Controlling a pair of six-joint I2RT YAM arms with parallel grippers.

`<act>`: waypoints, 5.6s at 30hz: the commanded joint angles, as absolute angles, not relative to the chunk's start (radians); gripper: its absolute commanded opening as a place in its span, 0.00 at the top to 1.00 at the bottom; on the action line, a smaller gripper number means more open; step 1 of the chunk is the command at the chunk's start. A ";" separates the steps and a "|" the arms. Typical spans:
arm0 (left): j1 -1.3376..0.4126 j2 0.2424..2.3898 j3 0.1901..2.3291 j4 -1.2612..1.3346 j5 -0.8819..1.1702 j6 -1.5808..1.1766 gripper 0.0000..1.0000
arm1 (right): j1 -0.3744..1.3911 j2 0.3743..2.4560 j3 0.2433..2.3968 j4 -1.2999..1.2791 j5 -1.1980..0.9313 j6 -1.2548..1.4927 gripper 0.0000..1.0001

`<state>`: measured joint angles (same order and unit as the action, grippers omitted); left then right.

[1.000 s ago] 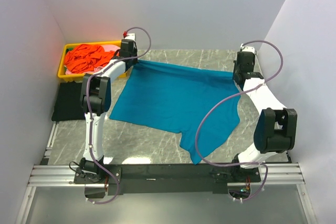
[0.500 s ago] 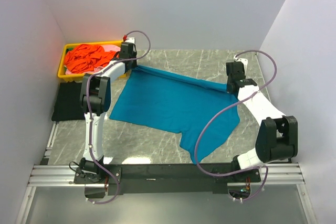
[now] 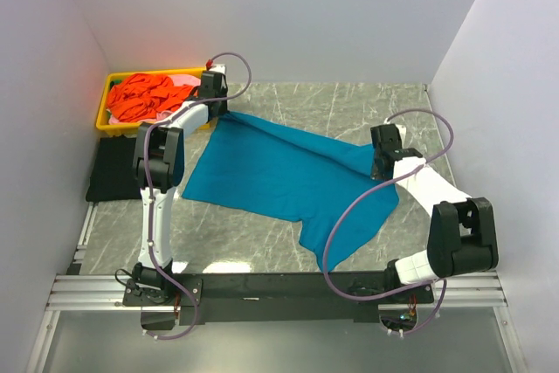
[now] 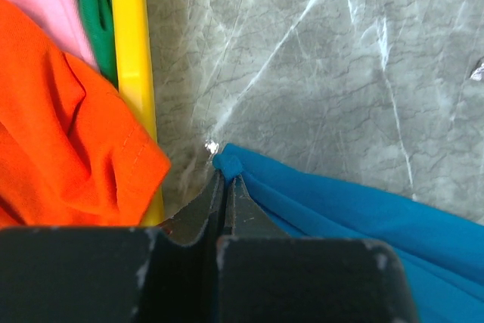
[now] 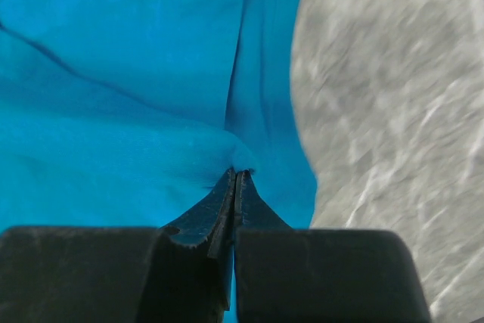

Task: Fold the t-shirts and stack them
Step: Fold the tshirt

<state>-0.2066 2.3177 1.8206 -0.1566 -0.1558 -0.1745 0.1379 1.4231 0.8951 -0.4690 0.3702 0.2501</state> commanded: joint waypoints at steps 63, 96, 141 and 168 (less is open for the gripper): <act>-0.314 1.643 0.829 -0.468 -0.163 -0.702 0.53 | -0.278 1.620 0.775 -0.173 -0.266 0.519 0.57; -0.179 1.616 1.163 -0.328 -0.110 -0.604 0.23 | -0.293 1.833 1.144 -0.061 -0.584 0.457 0.53; -0.229 1.516 0.890 -0.360 -0.158 -0.597 0.39 | -0.252 1.867 1.178 -0.267 -0.506 0.288 0.61; -0.227 1.675 0.927 -0.411 -0.229 -0.589 0.59 | -0.250 1.927 1.261 -0.330 -0.511 0.276 0.90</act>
<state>-0.2260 1.6478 0.9230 -0.3836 -0.2264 -0.5945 -0.2531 1.9209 1.1957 -0.3141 -0.5152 0.2913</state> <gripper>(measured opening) 0.407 0.128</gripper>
